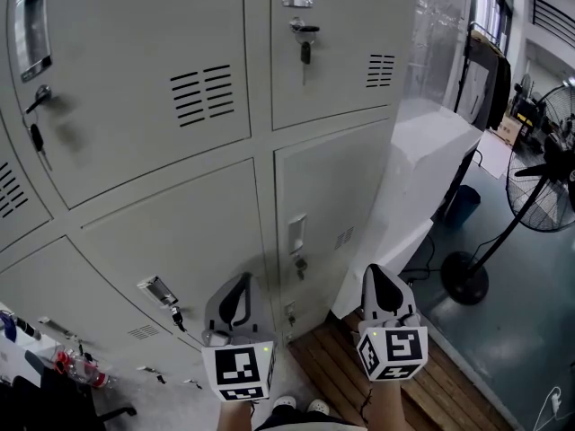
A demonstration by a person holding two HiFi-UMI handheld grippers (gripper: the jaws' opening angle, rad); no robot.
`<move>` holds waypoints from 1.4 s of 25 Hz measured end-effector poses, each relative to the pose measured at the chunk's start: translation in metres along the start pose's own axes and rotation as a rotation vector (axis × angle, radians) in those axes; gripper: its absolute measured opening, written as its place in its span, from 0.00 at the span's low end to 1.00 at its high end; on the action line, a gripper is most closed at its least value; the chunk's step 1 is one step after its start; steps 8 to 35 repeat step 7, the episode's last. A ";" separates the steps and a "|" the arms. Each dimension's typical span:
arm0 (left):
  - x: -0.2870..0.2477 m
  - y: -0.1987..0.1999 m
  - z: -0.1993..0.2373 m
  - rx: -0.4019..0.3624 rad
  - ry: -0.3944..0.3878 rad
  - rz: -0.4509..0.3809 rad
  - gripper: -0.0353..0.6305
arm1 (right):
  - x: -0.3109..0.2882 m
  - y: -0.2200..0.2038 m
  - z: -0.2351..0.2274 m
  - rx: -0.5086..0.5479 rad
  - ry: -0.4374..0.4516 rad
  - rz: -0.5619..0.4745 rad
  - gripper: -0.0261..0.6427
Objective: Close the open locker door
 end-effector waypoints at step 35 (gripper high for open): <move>-0.002 -0.001 -0.003 -0.001 -0.011 0.003 0.06 | -0.001 -0.001 0.001 -0.004 0.001 0.001 0.07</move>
Point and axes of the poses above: the fingertips, and each gripper's own axes: x backward along the fingers, z to its left, y out of its top, the point moved 5 cm from there along x, backward along the fingers, and after that the axes turned 13 degrees about -x, right-handed, at the moved point
